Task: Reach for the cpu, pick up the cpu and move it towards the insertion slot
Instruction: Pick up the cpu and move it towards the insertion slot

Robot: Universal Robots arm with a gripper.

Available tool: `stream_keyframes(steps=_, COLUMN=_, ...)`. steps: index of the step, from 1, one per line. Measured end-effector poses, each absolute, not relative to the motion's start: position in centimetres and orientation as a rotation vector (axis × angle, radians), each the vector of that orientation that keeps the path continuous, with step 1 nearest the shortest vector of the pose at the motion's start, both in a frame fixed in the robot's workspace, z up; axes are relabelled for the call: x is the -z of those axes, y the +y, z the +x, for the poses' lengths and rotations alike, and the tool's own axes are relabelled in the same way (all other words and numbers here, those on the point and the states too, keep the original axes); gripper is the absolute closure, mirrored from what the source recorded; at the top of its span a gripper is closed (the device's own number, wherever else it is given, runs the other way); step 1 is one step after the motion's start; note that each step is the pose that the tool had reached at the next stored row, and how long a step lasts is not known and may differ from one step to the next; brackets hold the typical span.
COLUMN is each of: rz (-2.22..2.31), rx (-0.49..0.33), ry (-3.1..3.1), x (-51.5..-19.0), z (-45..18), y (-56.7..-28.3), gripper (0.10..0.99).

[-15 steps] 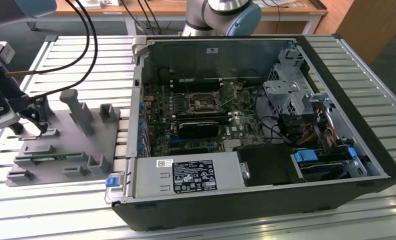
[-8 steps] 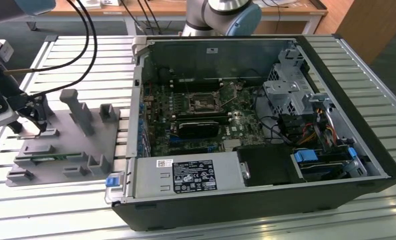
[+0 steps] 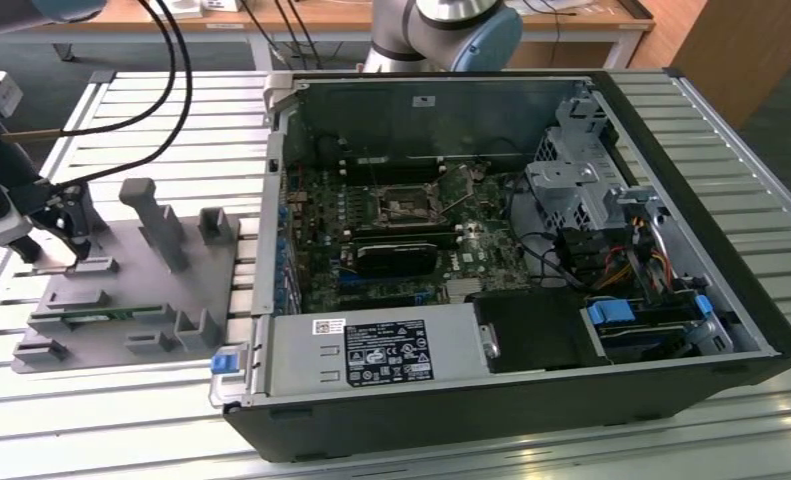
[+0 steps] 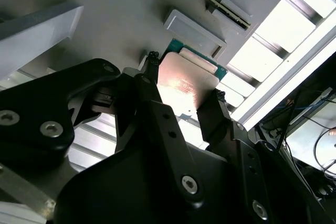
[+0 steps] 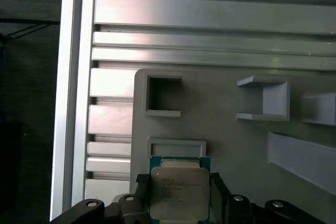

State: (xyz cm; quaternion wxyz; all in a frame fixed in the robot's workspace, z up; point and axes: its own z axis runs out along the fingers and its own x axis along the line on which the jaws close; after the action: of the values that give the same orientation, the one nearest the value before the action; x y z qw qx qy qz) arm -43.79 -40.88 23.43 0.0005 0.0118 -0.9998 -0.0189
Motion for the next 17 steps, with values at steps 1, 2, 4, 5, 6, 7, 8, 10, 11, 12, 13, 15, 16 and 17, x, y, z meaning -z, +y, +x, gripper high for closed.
stream_keyframes(steps=1, rz=0.037, rx=0.059, ry=-3.140, x=-23.50, z=-43.79, y=-40.88, gripper=0.541)
stream_keyframes(steps=2, rz=0.037, rx=0.059, ry=-3.140, x=-23.58, z=-43.79, y=-40.88, gripper=0.541)
stream_keyframes(steps=4, rz=0.037, rx=0.059, ry=-3.140, x=-23.72, z=-43.79, y=-40.87, gripper=0.541)
stream_keyframes(steps=5, rz=0.037, rx=0.059, ry=-3.140, x=-23.78, z=-43.79, y=-40.88, gripper=0.541)
stream_keyframes(steps=6, rz=0.037, rx=0.059, ry=-3.140, x=-23.85, z=-43.79, y=-40.88, gripper=0.541)
stream_keyframes(steps=7, rz=0.037, rx=0.059, ry=-3.140, x=-23.90, z=-43.79, y=-40.88, gripper=0.541)
stream_keyframes(steps=8, rz=0.037, rx=0.059, ry=-3.140, x=-23.96, z=-43.79, y=-40.87, gripper=0.541)
stream_keyframes(steps=10, rz=0.037, rx=0.059, ry=-3.140, x=-24.07, z=-43.79, y=-40.88, gripper=0.541)
stream_keyframes(steps=11, rz=0.037, rx=0.059, ry=-3.140, x=-24.11, z=-43.79, y=-40.87, gripper=0.541)
stream_keyframes(steps=12, rz=0.037, rx=0.059, ry=-3.140, x=-24.15, z=-43.79, y=-40.88, gripper=0.541)
stream_keyframes(steps=13, rz=0.037, rx=0.059, ry=-3.140, x=-24.20, z=-43.79, y=-40.88, gripper=0.541)
stream_keyframes(steps=15, rz=0.037, rx=0.059, ry=-3.140, x=-24.33, z=-43.79, y=-40.88, gripper=0.541)
stream_keyframes(steps=16, rz=0.037, rx=0.059, ry=-3.140, x=-24.39, z=-43.79, y=-40.88, gripper=0.541)
stream_keyframes(steps=17, rz=0.037, rx=0.059, ry=-3.140, x=-24.48, z=-43.79, y=-40.87, gripper=0.541)
